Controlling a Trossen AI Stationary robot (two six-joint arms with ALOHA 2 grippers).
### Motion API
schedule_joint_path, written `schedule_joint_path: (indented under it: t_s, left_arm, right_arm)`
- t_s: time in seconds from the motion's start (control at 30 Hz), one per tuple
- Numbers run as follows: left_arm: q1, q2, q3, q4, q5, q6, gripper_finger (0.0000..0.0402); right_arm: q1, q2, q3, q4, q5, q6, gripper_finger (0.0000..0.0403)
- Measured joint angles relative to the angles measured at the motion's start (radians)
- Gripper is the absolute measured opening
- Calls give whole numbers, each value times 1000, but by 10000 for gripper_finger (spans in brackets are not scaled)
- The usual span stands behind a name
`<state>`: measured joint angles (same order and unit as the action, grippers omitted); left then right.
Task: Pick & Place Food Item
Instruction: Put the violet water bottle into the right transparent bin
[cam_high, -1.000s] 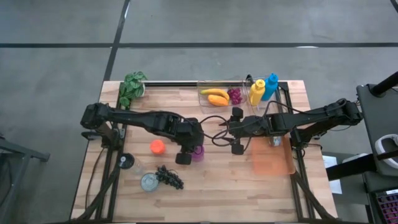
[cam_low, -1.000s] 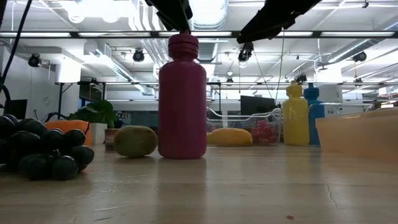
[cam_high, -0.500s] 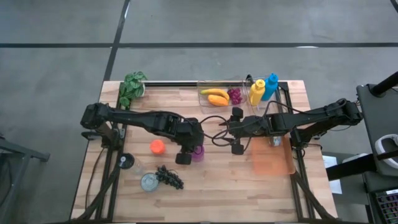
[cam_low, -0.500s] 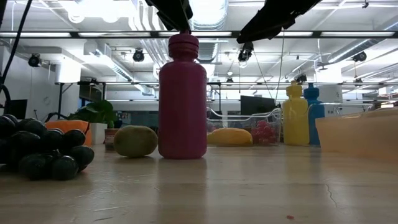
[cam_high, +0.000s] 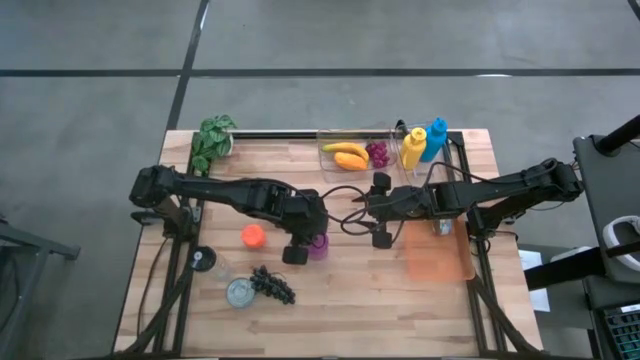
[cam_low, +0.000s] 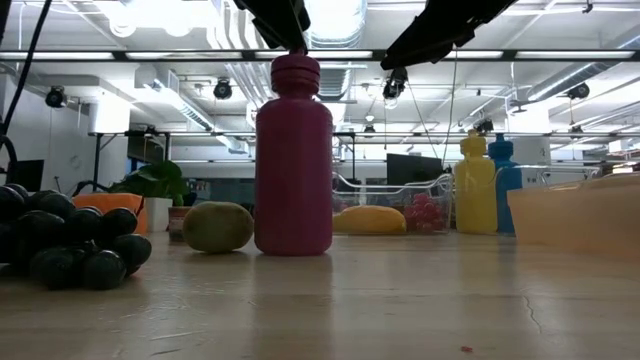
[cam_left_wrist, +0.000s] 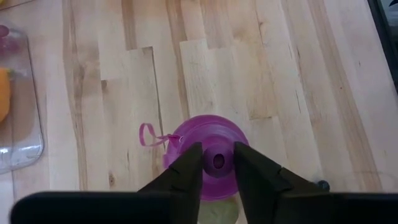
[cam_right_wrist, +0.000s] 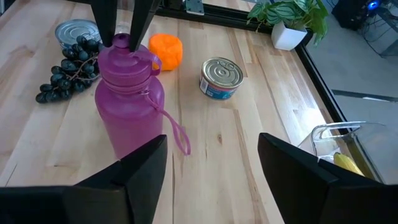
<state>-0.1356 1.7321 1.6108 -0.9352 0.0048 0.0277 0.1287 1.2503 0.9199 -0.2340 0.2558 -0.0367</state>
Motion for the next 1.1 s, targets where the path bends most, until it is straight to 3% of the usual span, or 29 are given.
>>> schedule_joint_path:
  t_s: [0.33,0.77,1.1]
  left_arm:
    - [0,0,0,0,-8,4,138]
    - [2,-50,0,0,-16,79,143]
    - [18,-170,1,-13,-23,81,138]
  right_arm:
    - [0,0,0,0,0,0,247]
    - [0,0,0,1,0,0,263]
    - [0,2,-10,6,-2,-9,248]
